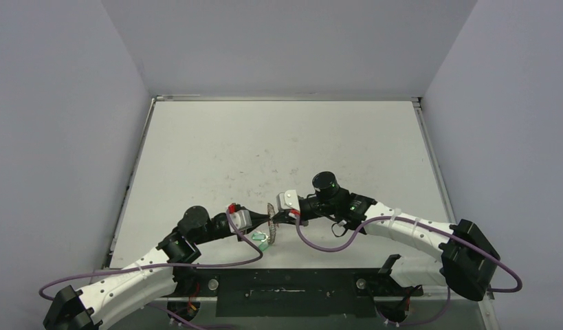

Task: Put the keys on the keyring

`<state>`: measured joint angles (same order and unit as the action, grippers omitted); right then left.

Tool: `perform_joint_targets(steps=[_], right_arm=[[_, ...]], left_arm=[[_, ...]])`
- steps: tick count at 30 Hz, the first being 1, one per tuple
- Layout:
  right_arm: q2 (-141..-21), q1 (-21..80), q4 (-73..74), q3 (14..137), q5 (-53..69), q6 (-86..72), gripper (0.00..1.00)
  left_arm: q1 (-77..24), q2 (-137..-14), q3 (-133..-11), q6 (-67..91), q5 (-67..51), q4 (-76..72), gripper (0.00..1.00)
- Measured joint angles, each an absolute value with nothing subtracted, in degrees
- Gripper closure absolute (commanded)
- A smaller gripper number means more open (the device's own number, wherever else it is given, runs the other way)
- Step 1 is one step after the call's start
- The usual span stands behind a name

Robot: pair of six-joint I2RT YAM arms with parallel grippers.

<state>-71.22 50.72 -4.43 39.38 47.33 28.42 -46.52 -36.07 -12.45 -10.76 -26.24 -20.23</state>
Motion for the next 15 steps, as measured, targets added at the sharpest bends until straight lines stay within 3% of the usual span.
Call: perform_joint_targets(steps=[5,11,15], right_arm=[[-71.2,50.7,-3.3,40.0,46.1,28.8,1.0],[-71.1,51.1,8.9,46.3,43.4,32.7,1.0],[-71.7,51.1,21.0,54.0,41.7,35.7,1.0]], left_arm=[[-46.5,-36.1,-12.4,-10.8,-26.2,-20.2,1.0],[-46.5,-34.9,-12.4,-11.6,-26.2,-19.9,0.74],[-46.5,-33.3,-12.4,-12.6,-26.1,-18.8,0.7]])
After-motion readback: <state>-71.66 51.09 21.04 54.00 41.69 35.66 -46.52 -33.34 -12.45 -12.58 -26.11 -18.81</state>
